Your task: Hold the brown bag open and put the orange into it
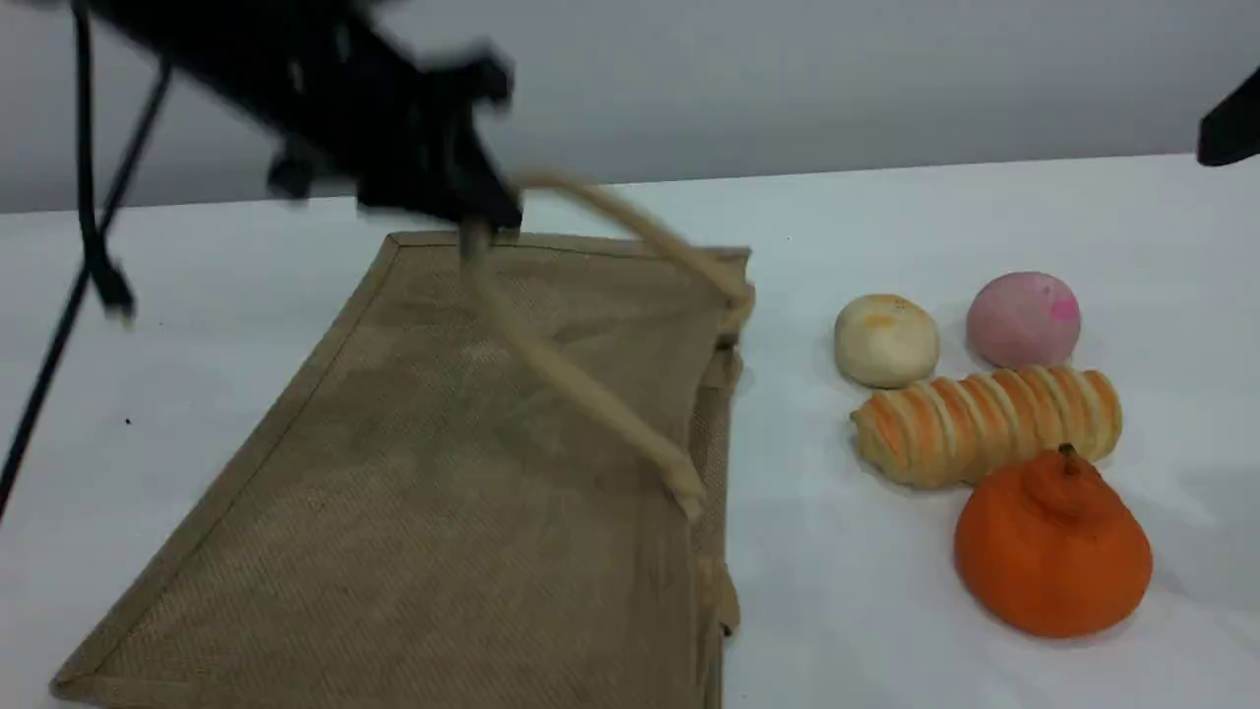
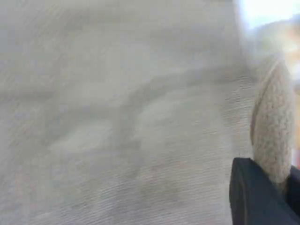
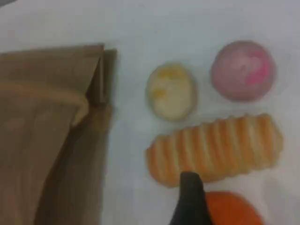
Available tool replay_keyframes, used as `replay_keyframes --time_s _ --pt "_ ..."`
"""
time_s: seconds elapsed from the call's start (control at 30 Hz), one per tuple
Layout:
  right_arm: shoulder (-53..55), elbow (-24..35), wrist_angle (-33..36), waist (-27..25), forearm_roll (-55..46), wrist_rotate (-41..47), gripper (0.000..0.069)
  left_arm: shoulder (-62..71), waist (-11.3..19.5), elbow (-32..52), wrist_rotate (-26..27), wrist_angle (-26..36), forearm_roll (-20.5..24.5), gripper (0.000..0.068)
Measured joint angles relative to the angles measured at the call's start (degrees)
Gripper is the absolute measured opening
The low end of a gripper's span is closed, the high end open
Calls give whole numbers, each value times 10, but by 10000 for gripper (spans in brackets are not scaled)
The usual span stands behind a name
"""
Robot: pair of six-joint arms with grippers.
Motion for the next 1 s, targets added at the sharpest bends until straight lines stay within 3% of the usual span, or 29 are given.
replay_keyframes --time_s 0.47,0.57,0.87,1.0 --pt "5 0 32 0 99 -99 448 -179 0 -148 -129 246 164 80" --pt "16 0 43 0 109 -116 448 -192 0 -161 -149 266 191 80" --pt "86 1 56 1 111 -137 448 -191 0 -162 -156 272 212 80" --pt "125 1 56 29 111 -142 448 -191 0 -162 -156 270 213 80"
